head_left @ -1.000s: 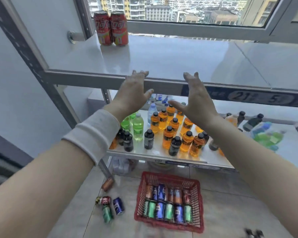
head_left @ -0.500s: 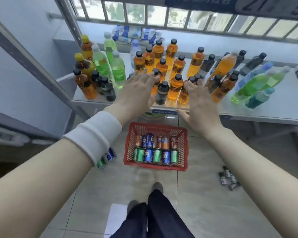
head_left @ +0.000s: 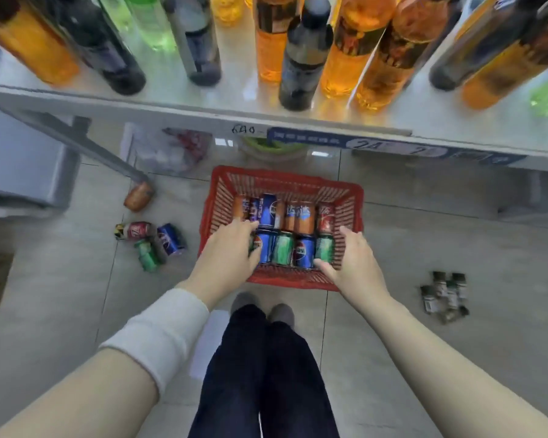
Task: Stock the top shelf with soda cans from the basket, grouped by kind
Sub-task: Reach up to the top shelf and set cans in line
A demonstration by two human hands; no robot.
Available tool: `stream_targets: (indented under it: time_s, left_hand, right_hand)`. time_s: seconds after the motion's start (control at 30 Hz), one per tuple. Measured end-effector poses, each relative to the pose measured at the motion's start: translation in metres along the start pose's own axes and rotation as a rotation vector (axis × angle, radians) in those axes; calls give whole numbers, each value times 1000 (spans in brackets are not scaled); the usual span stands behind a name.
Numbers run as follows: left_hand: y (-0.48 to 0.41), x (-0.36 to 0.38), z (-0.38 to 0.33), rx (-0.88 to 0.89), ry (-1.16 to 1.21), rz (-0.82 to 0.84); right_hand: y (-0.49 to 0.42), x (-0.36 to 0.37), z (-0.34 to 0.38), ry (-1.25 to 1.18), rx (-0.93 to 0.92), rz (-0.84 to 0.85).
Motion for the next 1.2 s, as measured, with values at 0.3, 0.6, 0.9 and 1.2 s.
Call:
stream_targets:
  time_s: [0.3, 0.6, 0.9, 1.2]
  left_hand:
    - [-156, 190, 135, -276, 297, 105]
    - [-310, 265, 182, -300, 429, 80]
    - [-331, 261, 185, -326, 625, 119]
    - [-292, 218, 206, -450, 1059, 159]
  right_hand:
    - [-165, 205, -52, -44, 42, 323]
    - [-256, 316, -49, 42, -32, 342]
    - [-260, 315, -39, 152, -81, 311]
    - [-268, 324, -15, 174, 36, 303]
Point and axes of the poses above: each hand's wrist, its own y-axis away from the middle knuckle, its own x-axis out of the palm, z = x × y, the point moved 1 cm from there along -y, towards the middle knuckle, and after that the axes turned 4 degrees about y, right-handed, at the moved point
